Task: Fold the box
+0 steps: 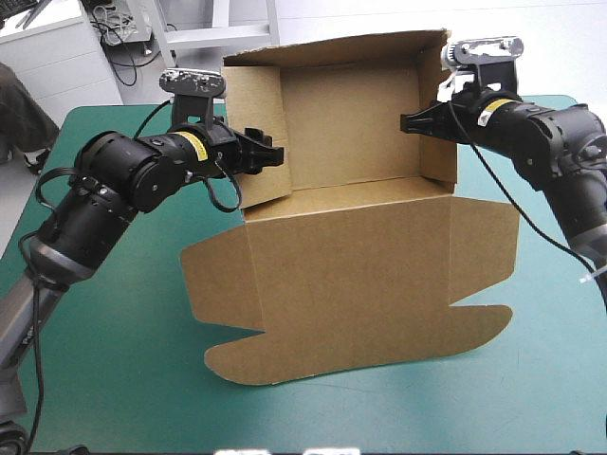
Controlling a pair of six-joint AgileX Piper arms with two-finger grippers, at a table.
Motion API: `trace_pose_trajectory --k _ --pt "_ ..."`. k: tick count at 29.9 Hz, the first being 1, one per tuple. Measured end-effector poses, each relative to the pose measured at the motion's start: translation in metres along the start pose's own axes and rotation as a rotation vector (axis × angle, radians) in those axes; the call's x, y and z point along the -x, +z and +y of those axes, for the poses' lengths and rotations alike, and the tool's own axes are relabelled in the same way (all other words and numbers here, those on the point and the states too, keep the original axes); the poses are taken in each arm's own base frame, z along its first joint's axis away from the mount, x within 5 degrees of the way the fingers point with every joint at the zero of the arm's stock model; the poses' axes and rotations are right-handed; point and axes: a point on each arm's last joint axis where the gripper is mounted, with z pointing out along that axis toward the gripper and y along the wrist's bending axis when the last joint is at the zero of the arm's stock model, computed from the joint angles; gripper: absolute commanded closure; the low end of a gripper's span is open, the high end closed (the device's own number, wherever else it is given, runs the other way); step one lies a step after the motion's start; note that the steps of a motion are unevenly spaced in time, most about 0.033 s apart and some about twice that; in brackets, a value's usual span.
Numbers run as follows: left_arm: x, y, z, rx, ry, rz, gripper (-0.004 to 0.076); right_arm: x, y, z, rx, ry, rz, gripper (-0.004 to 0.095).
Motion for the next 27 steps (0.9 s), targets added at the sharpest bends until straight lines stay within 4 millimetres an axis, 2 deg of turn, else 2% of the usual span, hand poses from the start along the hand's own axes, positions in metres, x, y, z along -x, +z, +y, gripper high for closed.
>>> trace_pose_trajectory --k 3,9,11,20,27 --pt "0.000 0.011 -0.002 0.050 0.016 0.014 0.0405 -0.003 0.008 0.000 0.006 0.009 0.019 0.0925" --pt "-0.002 0.027 0.000 0.105 -0.004 0.025 0.0670 -0.005 0.013 -0.001 -0.002 0.004 0.031 0.0925" --pt "-0.003 0.032 0.000 0.116 -0.018 0.034 0.0727 -0.005 0.014 -0.001 -0.007 0.003 0.034 0.0925" --pt "-0.010 0.059 0.004 0.160 -0.037 0.089 0.0740 -0.015 0.029 -0.004 -0.023 0.011 0.114 0.0926" --pt "-0.022 0.085 0.009 0.196 -0.036 0.176 0.0738 -0.035 0.061 -0.007 -0.040 0.021 0.267 0.0926"
